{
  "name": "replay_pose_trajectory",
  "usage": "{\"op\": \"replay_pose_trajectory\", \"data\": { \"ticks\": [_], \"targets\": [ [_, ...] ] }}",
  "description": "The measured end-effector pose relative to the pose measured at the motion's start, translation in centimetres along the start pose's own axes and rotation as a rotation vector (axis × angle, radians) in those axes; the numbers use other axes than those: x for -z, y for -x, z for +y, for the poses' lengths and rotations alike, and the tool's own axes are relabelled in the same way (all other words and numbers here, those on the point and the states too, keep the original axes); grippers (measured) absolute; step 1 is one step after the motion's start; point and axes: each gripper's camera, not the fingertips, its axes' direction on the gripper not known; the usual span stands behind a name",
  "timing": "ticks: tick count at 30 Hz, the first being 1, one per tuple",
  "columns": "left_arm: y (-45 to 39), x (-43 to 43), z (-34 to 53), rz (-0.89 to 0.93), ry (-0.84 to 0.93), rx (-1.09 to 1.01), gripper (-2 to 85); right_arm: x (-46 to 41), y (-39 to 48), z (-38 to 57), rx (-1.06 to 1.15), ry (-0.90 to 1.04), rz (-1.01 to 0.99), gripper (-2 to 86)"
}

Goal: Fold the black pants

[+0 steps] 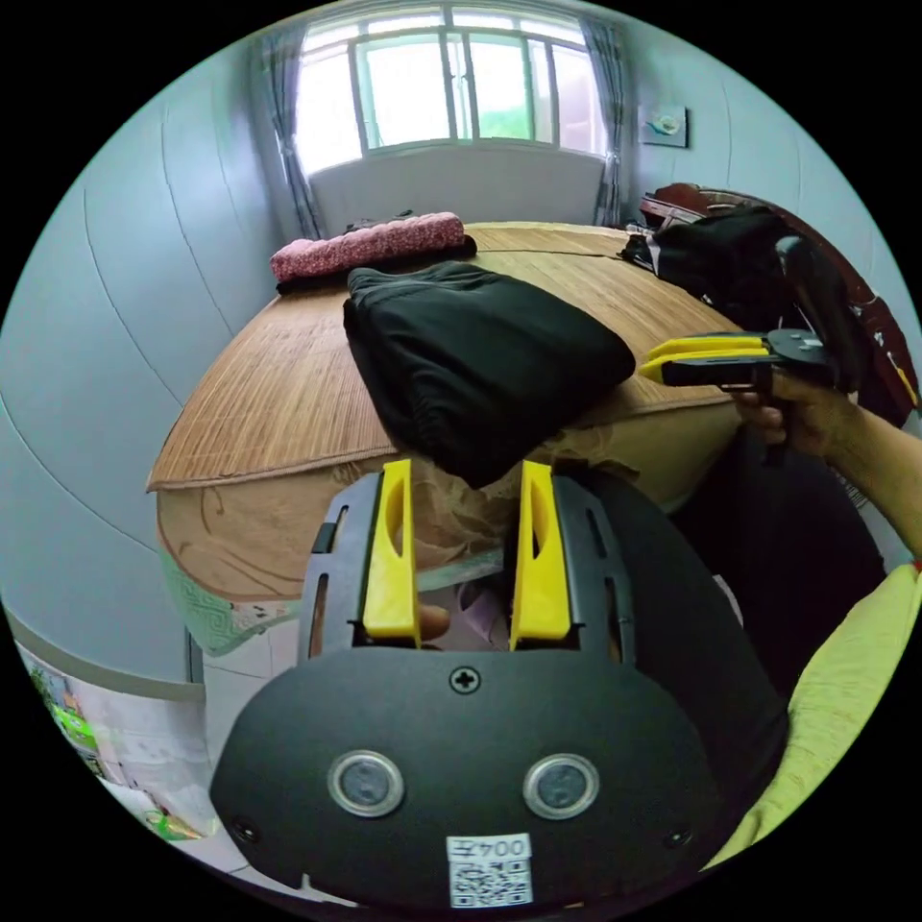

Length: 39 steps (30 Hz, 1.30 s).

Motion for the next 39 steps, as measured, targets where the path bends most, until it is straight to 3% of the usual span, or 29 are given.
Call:
{"op": "replay_pose_trajectory", "data": {
  "ticks": [3,7,11,15,20,24,27,29,31,34,37,39],
  "targets": [
    [1.3,-1.5,-0.5,0.066,-0.001,0.049,13.6,-1.9,0.8,-1.6,0.021,0.044,-0.001,10.9],
    [1.8,-0.6,-1.3,0.078,-0.046,0.009,7.8,-3.2,1.9,-3.5,0.064,0.064,0.003,4.3],
    [5.5,3.3,-2.3,0.109,-0.144,-0.006,5.1,0.3,3.3,-5.3,0.180,-0.050,0.035,3.4],
    [8.7,-3.5,-0.6,0.240,0.071,-0.041,4.5,-6.0,4.3,-4.7,0.228,0.180,-0.023,4.0],
    [15.0,-3.2,3.0,0.523,0.029,0.215,2.7,-5.5,-1.6,-2.9,-0.122,0.130,-0.308,4.8],
    [18.2,1.5,4.3,0.362,-0.090,0.329,1.2,-2.4,-1.6,-2.6,-0.157,-0.018,-0.145,2.3],
    [15.5,3.8,1.3,0.316,-0.232,0.257,0.6,-0.8,0.9,-3.6,-0.088,-0.182,-0.145,2.0],
    [12.9,1.5,-1.1,0.285,-0.166,0.170,0.5,-3.5,2.6,-4.9,-0.009,-0.106,-0.158,1.5],
    [11.0,-4.0,-2.3,0.190,0.055,0.117,0.5,-7.7,2.4,-5.3,0.000,0.079,-0.102,0.9],
    [13.7,-4.2,-1.8,0.301,0.049,0.257,0.3,-7.3,0.5,-5.7,-0.059,0.055,-0.185,0.5],
    [14.3,-0.8,-1.1,0.186,-0.010,0.323,0.2,-4.8,-0.9,-4.9,-0.070,-0.028,-0.167,4.1],
    [13.9,1.4,-1.3,0.208,-0.093,0.325,0.2,-4.2,-3.3,-4.1,-0.137,-0.056,-0.249,8.3]
  ]
}}
